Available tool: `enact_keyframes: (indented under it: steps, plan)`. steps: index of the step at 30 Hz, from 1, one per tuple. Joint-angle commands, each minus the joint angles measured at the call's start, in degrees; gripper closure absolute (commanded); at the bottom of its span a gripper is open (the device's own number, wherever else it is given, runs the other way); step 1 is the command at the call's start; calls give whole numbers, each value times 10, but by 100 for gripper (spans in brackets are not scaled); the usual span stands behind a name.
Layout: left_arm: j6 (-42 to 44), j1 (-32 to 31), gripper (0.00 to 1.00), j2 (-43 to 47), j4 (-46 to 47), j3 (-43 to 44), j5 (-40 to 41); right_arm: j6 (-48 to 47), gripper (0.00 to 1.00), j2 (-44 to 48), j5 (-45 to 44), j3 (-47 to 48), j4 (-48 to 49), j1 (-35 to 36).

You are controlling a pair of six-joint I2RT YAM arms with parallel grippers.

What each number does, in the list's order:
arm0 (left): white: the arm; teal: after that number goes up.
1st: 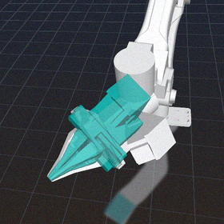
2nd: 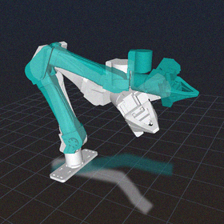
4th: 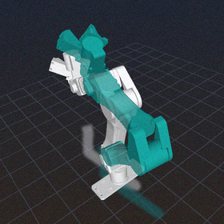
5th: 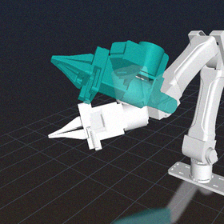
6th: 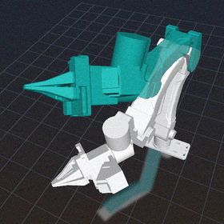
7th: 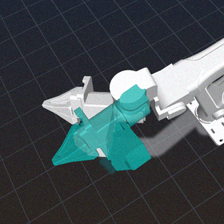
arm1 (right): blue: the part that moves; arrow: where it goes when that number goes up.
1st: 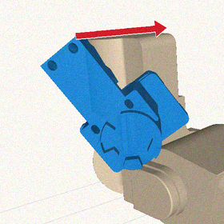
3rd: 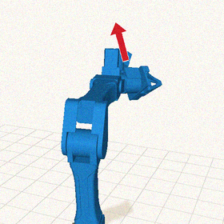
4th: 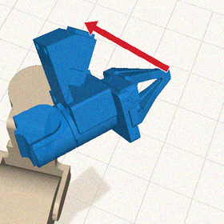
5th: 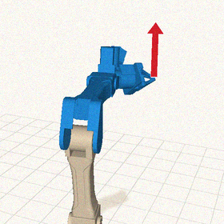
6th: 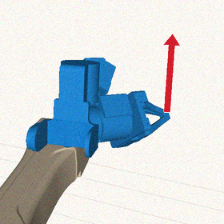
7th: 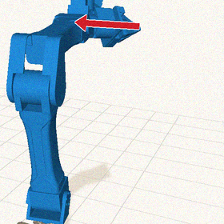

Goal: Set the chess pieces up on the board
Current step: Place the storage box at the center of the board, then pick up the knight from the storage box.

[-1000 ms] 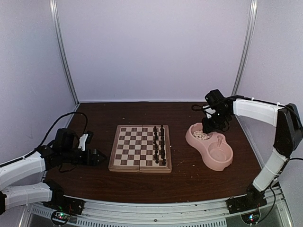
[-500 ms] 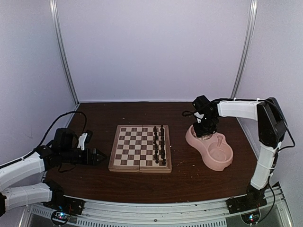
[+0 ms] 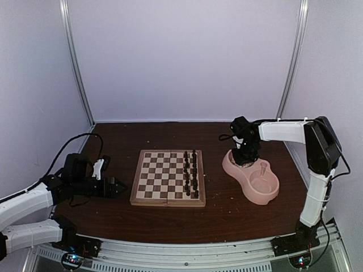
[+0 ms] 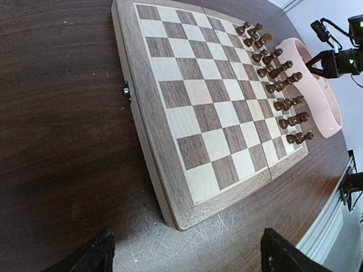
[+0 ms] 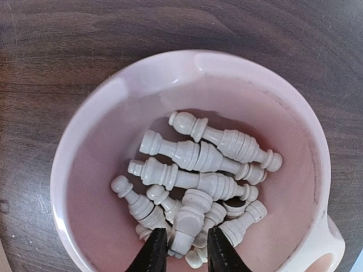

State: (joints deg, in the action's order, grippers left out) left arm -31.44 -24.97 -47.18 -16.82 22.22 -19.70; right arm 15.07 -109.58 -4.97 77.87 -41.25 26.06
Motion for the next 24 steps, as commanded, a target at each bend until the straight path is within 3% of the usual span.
enact_keyframes:
  steps: [1,6,16,20,24]
  plan:
    - [2,-3,11,9,3,10,8,2,80,-8,-17,17,3,2]
    - [6,-3,11,12,-7,15,13,-2,91,16,-28,13,-3,2]
    - [12,-3,11,19,-18,23,17,-18,92,116,-5,2,-37,2]
    - [16,-3,11,18,-18,24,12,-49,93,159,69,-6,-38,2]
    - [22,-3,11,16,-17,29,5,-87,92,199,197,-27,-28,2]
